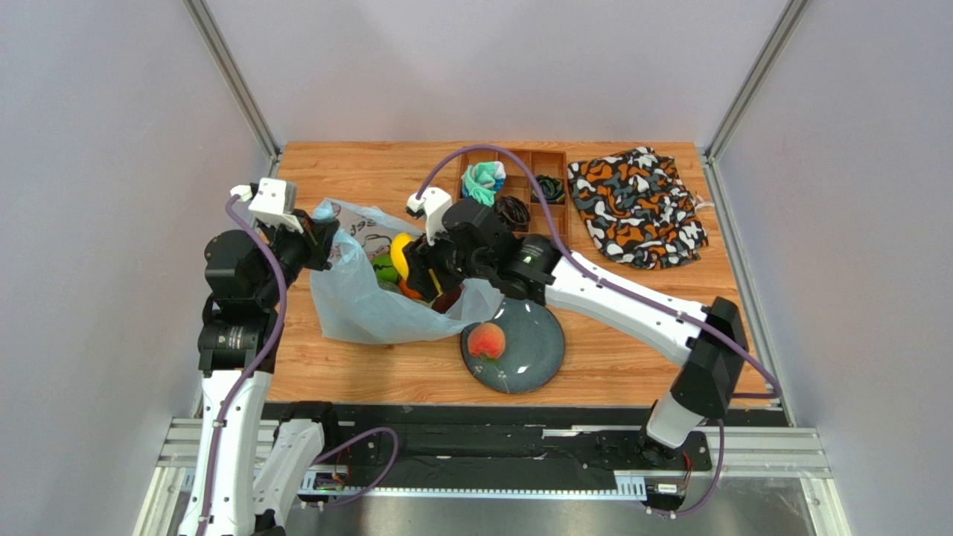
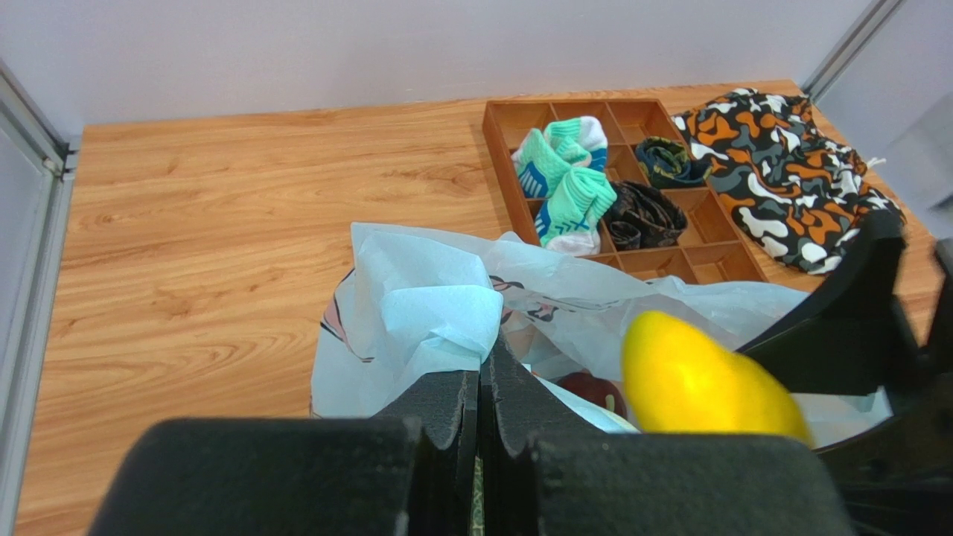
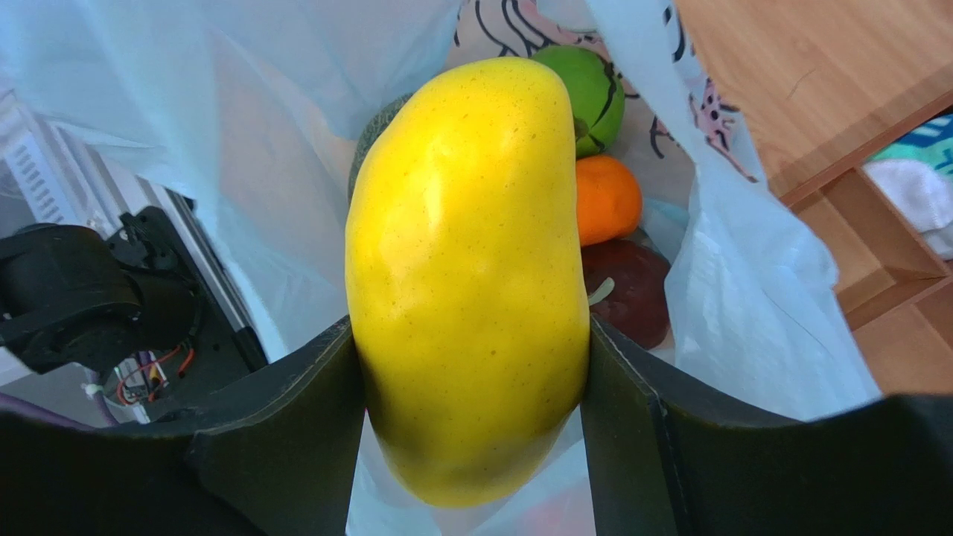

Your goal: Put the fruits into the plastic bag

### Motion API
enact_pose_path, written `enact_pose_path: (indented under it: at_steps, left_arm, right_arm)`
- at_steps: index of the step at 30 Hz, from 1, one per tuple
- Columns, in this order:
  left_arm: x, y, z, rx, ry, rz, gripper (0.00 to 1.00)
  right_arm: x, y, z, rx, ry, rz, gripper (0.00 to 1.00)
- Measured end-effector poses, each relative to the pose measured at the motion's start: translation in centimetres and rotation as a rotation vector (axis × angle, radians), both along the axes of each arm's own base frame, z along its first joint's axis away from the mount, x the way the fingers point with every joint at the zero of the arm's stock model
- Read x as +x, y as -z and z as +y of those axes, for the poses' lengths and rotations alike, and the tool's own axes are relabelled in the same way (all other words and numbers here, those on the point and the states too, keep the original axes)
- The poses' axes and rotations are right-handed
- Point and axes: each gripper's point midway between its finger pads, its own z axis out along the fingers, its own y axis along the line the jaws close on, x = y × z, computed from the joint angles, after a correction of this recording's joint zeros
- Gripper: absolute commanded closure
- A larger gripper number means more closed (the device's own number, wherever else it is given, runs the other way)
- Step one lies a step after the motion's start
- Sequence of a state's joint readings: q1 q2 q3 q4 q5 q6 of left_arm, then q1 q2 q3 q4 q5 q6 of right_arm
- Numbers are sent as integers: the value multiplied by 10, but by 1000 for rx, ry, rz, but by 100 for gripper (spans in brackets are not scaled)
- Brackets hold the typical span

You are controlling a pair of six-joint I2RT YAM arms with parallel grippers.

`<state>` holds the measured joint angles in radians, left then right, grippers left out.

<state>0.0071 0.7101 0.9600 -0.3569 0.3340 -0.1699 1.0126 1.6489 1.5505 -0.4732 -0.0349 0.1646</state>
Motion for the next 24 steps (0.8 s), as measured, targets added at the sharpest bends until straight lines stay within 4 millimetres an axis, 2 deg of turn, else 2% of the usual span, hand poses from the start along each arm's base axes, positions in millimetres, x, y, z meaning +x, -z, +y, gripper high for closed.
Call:
enact_pose_path:
  at_steps: [3,8,15,19,24]
  left_arm:
    - [0,0,0,0,0,0,100]
    - [0,0,0,0,0,0,100]
    - [0,0,0,0,0,0,100]
    - [0,0,0,0,0,0,100]
    - [0,0,0,0,0,0,100]
  right_arm:
    - [3,22,6,-52,-5,28,65]
    - [5,48,18,-111,-17,66,65]
    - [-11,80,35,-185,-70,118,63]
    - [-10,97,34,-235,-63,138,60]
    - [6,114,19,-283,-6,169,55]
